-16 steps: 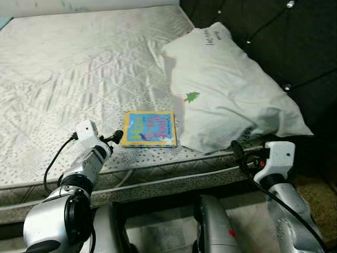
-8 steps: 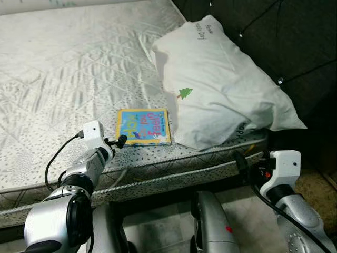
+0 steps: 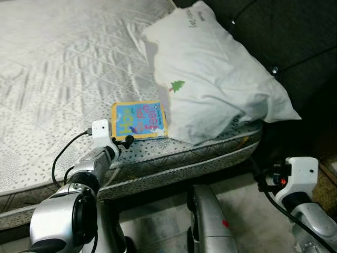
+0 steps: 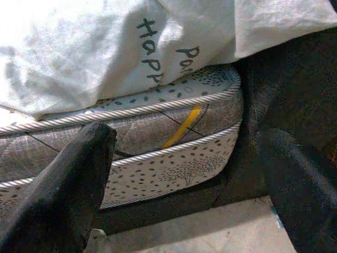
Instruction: Clean up the room
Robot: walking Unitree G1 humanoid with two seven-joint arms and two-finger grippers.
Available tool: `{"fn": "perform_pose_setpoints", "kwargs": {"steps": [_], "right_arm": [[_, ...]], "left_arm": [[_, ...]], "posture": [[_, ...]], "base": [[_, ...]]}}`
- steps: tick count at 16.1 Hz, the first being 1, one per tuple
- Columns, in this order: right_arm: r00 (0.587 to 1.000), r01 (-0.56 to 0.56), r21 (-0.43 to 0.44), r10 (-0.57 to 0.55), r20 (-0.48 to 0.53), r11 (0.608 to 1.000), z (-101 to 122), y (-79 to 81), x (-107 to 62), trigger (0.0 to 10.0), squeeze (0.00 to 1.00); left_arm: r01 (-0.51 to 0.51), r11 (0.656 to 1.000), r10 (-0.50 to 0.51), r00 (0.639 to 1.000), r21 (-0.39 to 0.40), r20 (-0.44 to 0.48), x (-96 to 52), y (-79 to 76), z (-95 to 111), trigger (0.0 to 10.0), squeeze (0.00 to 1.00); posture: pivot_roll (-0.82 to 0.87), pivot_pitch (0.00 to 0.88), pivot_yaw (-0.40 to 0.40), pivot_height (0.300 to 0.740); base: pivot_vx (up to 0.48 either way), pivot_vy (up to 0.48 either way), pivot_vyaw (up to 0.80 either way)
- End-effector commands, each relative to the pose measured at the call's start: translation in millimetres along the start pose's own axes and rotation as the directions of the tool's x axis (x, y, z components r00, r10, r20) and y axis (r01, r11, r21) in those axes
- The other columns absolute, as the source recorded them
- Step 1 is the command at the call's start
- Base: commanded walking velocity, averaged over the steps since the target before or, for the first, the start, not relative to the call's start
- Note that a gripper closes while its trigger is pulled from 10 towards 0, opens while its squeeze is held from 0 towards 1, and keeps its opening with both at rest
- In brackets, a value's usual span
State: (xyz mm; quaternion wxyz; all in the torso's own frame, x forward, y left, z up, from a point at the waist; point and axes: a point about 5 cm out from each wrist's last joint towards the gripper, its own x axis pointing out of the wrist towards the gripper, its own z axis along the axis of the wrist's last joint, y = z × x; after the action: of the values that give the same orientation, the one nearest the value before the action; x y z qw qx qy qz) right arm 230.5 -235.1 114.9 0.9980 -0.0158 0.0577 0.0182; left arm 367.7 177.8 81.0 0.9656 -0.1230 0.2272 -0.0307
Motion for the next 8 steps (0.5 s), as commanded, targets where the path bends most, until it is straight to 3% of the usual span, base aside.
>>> {"fn": "perform_pose_setpoints", "kwargs": {"steps": [1, 5, 8], "right_arm": [[1.0, 0.007, -0.003, -0.007, -0.001, 1.0, -0.6, -5.4, -3.4, 10.0, 0.0], [1.0, 0.012, -0.012, -0.013, -0.008, 1.0, -2.4, -7.5, -6.4, 10.0, 0.0], [1.0, 0.007, -0.013, -0.007, 0.005, 1.0, 2.3, -4.0, -4.2, 10.0, 0.0]], "left_arm": [[0.008, 1.0, -0.008, 1.0, 0.011, -0.016, 0.7, -3.2, -2.4, 10.0, 0.0], [0.013, 1.0, -0.012, 1.0, 0.016, -0.022, 0.9, -4.5, -3.6, 10.0, 0.0], [0.044, 0.999, -0.043, 0.999, 0.022, -0.029, 2.9, -14.6, -3.7, 10.0, 0.0]], "posture": [[-0.35, 0.211, -0.004, 0.536], [-0.36, 0.214, -0.005, 0.536], [-0.35, 0.21, -0.004, 0.536]], "base": [[0.0, 0.0, 0.0], [0.0, 0.0, 0.0], [0.0, 0.0, 0.0]]}}
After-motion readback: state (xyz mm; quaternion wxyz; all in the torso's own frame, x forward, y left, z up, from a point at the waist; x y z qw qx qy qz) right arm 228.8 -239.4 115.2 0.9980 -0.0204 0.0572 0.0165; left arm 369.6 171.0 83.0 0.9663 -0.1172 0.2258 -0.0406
